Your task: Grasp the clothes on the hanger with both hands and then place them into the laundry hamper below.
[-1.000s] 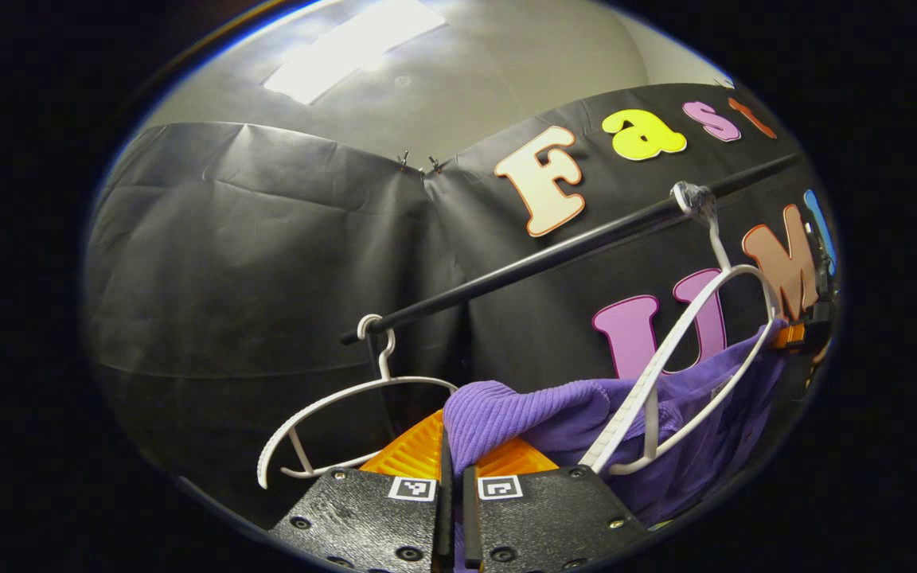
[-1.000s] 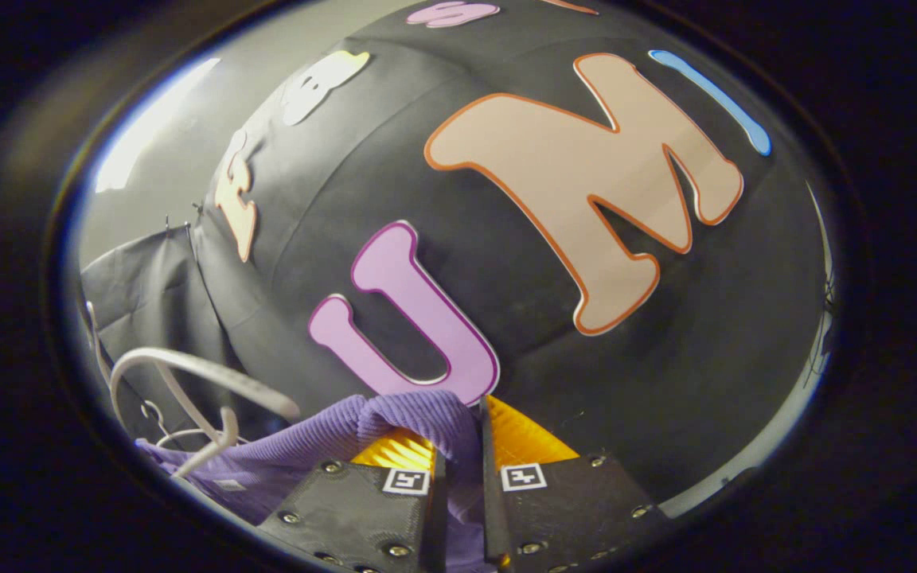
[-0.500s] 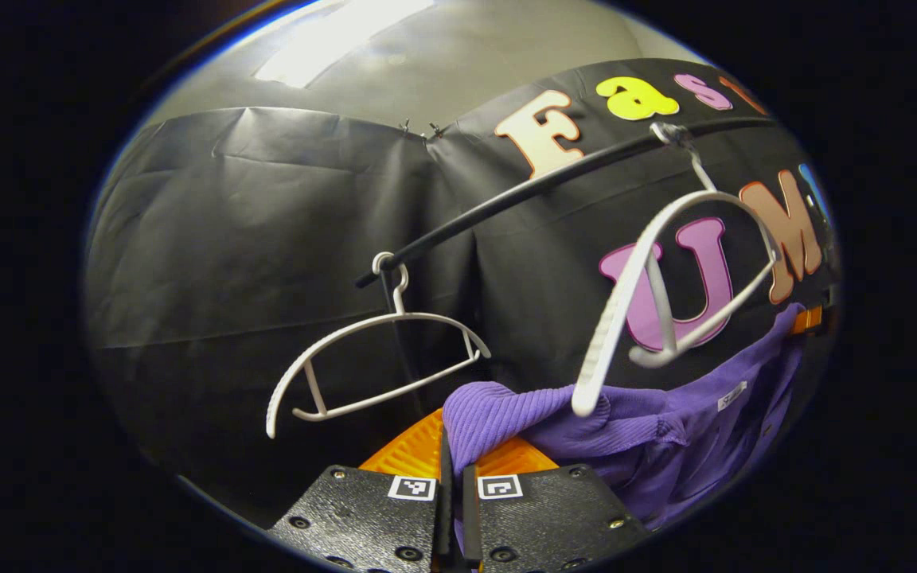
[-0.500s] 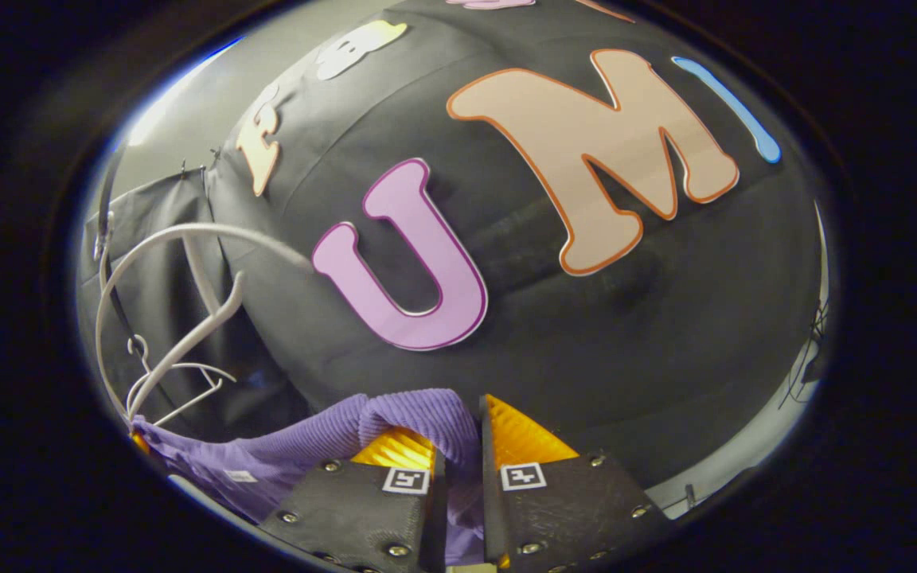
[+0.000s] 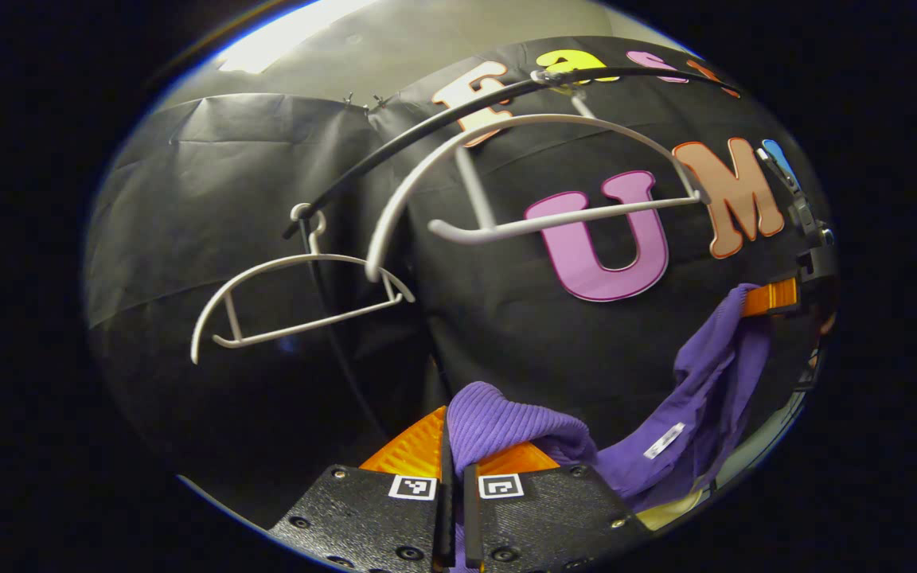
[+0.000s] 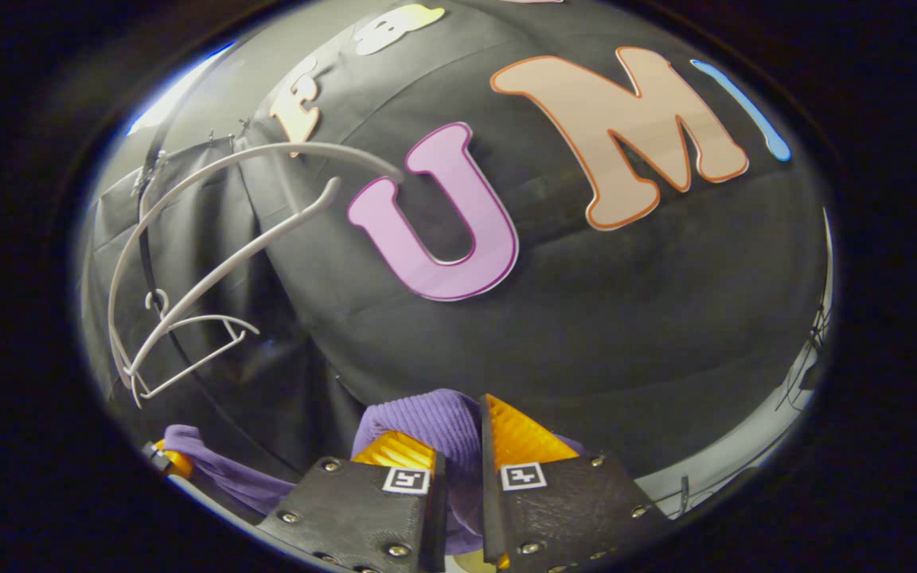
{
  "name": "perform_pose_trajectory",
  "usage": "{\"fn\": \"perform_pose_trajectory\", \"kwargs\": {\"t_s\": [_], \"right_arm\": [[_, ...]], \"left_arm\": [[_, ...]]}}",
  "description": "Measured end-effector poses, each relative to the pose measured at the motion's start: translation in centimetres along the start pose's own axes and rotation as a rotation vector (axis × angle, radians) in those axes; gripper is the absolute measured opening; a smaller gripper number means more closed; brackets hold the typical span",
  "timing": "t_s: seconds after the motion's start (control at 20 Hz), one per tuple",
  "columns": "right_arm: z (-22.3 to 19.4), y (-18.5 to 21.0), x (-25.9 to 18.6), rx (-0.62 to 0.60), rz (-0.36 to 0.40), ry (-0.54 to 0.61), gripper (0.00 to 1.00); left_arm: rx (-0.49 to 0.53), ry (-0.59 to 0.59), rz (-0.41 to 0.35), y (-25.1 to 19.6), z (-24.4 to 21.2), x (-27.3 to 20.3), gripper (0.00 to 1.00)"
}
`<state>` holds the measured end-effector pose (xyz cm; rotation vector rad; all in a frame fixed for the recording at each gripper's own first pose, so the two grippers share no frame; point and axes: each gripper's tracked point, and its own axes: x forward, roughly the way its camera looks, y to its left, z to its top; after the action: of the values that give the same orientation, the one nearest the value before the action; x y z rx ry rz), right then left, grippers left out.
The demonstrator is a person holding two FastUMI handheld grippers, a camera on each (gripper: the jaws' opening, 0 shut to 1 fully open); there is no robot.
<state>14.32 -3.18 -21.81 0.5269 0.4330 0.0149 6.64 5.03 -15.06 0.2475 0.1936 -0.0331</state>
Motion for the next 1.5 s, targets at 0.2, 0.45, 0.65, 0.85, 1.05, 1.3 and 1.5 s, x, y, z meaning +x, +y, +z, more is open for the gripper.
{"fn": "perform_pose_trajectory", "kwargs": {"t_s": [0.2, 0.45, 0.65, 0.85, 1.05, 1.3, 1.5], "right_arm": [[-3.4, 1.9, -0.5, -0.031, 0.040, 0.065, 0.18], [-7.5, 1.1, -0.8, -0.072, 0.023, 0.148, 0.12], [-12.7, -1.4, -1.0, -0.090, -0.024, 0.245, 0.12], [-18.1, -4.2, -1.6, -0.097, -0.089, 0.346, 0.12], [-22.3, -6.4, -2.5, -0.105, -0.147, 0.438, 0.12], [-25.9, -7.7, -3.3, -0.140, -0.186, 0.529, 0.12], [-28.3, -8.6, -4.5, -0.144, -0.215, 0.589, 0.12]], "left_arm": [[-0.050, 0.039, -0.123, -5.9, -1.3, 0.9, 0.05], [-0.136, 0.142, -0.223, -10.3, -5.1, 1.8, 0.05], [-0.179, 0.274, -0.260, -12.7, -10.7, 2.0, 0.05], [-0.172, 0.394, -0.291, -14.1, -15.8, 1.2, 0.06], [-0.171, 0.500, -0.325, -15.5, -19.5, 0.4, 0.06], [-0.145, 0.594, -0.358, -16.9, -23.0, -0.9, 0.06], [-0.145, 0.692, -0.354, -17.0, -25.7, -1.7, 0.06]]}}
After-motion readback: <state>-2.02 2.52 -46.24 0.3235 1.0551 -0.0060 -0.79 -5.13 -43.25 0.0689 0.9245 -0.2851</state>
